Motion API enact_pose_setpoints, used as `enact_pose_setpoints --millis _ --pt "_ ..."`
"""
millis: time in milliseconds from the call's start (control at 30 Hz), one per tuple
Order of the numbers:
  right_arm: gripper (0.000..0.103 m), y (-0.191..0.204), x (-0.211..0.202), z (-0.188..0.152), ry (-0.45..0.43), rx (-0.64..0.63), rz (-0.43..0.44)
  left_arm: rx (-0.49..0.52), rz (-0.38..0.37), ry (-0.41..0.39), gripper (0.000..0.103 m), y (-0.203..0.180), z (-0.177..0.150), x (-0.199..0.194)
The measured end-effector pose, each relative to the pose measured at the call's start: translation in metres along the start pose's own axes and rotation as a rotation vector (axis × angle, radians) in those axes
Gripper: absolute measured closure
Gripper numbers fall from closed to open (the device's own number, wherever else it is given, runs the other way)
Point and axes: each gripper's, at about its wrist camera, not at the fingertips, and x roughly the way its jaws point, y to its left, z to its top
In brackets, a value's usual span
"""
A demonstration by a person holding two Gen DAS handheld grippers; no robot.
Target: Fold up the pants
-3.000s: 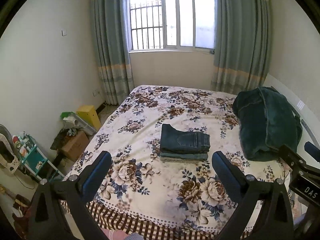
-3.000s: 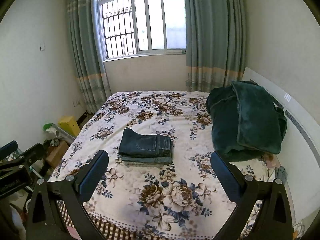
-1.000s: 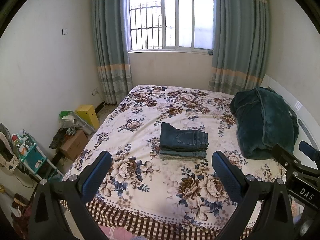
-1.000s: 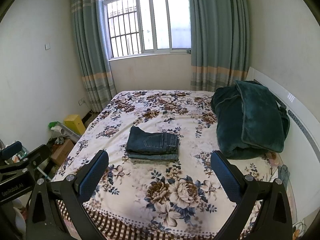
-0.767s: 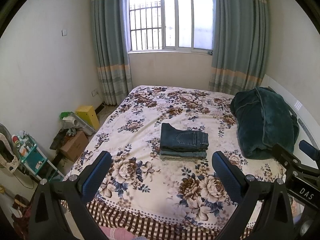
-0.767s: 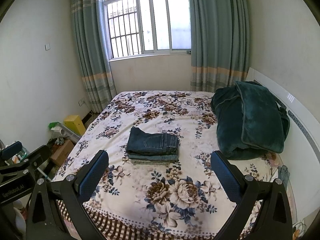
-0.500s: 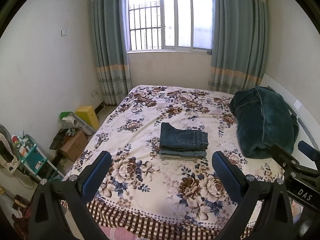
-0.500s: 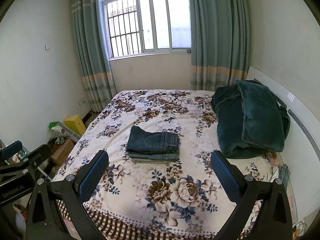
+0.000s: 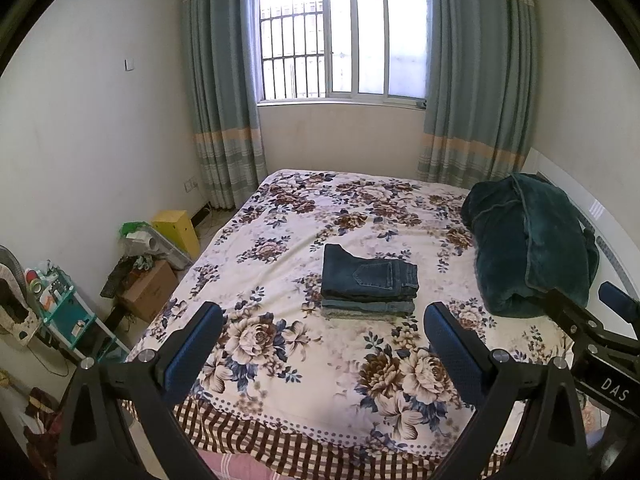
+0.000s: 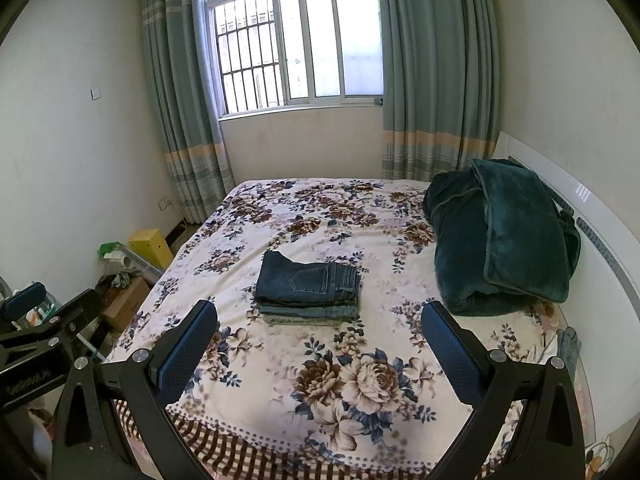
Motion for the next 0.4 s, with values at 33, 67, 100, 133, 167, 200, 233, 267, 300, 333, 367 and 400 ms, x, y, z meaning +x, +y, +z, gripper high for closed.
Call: enact_pose_setpoints --millis 33,67,100,133,167,200,233,267,300,333,367,400 --pt "0.000 0.0000 0.0001 0.0000 0.000 -0.001 0.000 0.000 0.002 0.000 0.000 0.0000 -0.0007 -0.0005" --pt "0.000 0.0002 0.0003 0.0001 0.001 0.001 0.001 0.003 0.004 -0.002 0.000 -0.0005 -0.0017 -0.0002" --pt "0.000 0.0001 0.0000 -0.0002 0.001 0.001 0.000 0.004 0.003 -0.003 0.000 -0.0002 -0.0008 -0.0003" --pt "0.000 0.0001 -0.0003 -0.0005 0.000 0.001 0.000 0.003 0.005 -0.002 0.000 -0.0010 -0.0018 -0.0003" --pt "0.000 0.0004 -0.0003 -0.0005 -0.001 0.002 0.000 0.002 0.005 -0.002 0.000 -0.0013 -0.0026 -0.0005" --pt "0.000 0.0003 -0.0003 -0.0005 0.000 0.001 -0.001 0.003 0.003 -0.002 0.000 -0.0010 -0.0017 -0.0008" --pt "0.000 0.0008 -0.0002 -0.0003 0.000 0.000 -0.001 0.004 0.004 -0.002 0.000 -0.0009 -0.0016 -0.0007" --pt "0.000 0.0006 -0.0004 -0.0005 0.000 0.001 0.000 0.004 0.002 -0.004 0.000 -0.0018 -0.0027 -0.0015" --pt "0.000 0.0003 -0.0005 -0.0007 0.000 0.001 -0.001 0.004 0.000 -0.008 0.000 -0.0018 -0.0025 -0.0019" --pt "0.000 0.0009 -0.0004 -0.0005 -0.001 0.002 -0.001 0.005 0.001 -0.011 0.000 -0.0019 -0.0028 -0.0025" --pt "0.000 0.0006 -0.0003 -0.0005 -0.001 0.002 -0.001 0.005 0.000 -0.013 0.000 -0.0028 -0.0043 -0.0032" --pt "0.000 0.0005 -0.0001 -0.0005 -0.001 0.002 -0.001 0.006 -0.003 -0.012 0.000 -0.0035 -0.0044 -0.0036"
